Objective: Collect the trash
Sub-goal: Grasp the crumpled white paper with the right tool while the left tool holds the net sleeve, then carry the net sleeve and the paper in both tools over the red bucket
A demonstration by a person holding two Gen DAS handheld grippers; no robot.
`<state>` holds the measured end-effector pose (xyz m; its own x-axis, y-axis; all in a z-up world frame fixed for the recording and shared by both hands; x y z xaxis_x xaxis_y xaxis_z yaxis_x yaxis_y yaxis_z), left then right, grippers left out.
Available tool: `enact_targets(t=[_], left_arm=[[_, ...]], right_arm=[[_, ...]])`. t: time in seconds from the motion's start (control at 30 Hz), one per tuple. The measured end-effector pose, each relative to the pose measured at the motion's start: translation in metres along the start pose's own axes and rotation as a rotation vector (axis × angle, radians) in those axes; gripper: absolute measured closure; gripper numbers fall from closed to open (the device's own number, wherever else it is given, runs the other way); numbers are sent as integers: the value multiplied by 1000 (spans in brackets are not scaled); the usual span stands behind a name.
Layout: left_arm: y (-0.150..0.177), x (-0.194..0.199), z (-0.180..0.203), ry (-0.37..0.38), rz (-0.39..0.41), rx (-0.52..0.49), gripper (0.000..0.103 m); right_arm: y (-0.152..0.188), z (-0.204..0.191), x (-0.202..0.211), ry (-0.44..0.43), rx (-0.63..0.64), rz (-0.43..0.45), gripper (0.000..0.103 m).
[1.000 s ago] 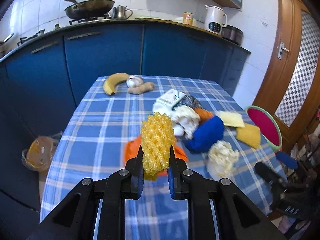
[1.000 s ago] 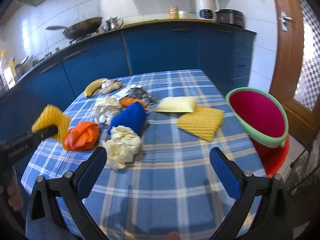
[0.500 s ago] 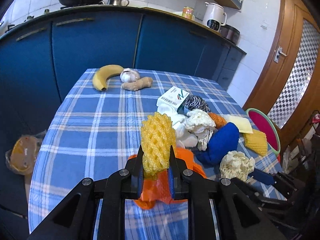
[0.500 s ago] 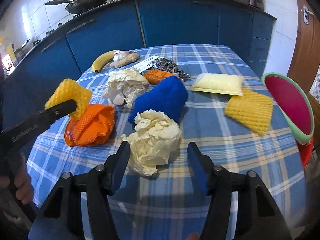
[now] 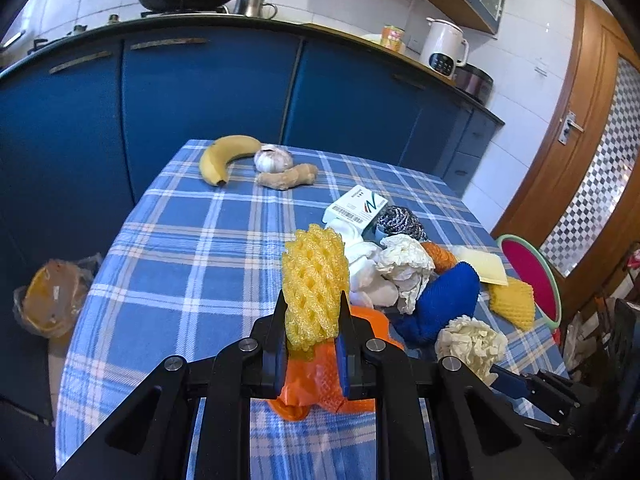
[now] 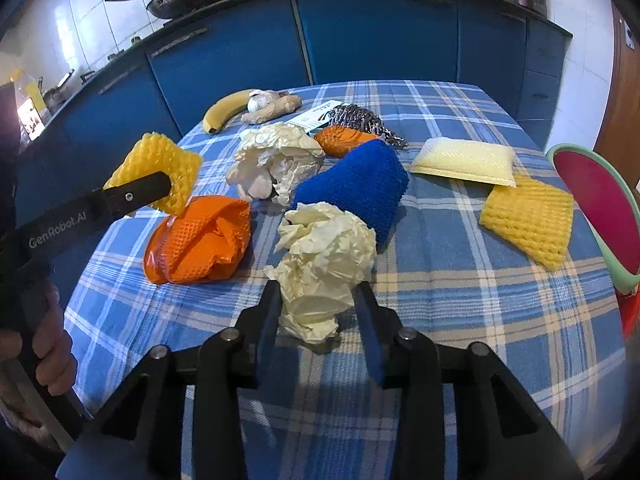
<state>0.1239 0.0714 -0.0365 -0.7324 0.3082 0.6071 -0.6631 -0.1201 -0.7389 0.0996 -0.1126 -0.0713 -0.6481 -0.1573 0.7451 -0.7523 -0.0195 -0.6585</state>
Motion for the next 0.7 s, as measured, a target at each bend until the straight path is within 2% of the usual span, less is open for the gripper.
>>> enact_targets(t=[0.33,0.5,0.7], left_arm=[[-2,17,21,13,1,-5,84],[-4,22,39,5,-2,-46,84],[-9,23,60,33,-18,-80,84]], right_arm=[[2,7,32,-48,13,77,70],[-1,23,53,-52,-13,123,71],[-8,45,77,-54,-50,176,71]])
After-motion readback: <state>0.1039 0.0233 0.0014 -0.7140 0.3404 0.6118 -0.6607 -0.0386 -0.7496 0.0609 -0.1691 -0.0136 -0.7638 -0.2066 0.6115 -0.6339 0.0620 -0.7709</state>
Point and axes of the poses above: each gripper's, at about its wrist camera, not at the fingertips, and x roughly against the way its jaws point, z to its right, y to its underside, the point moved 2 cm from there along -x, roughly the way its jaws point, and after that the axes turned 6 degrees about y, right-handed, at the moved point
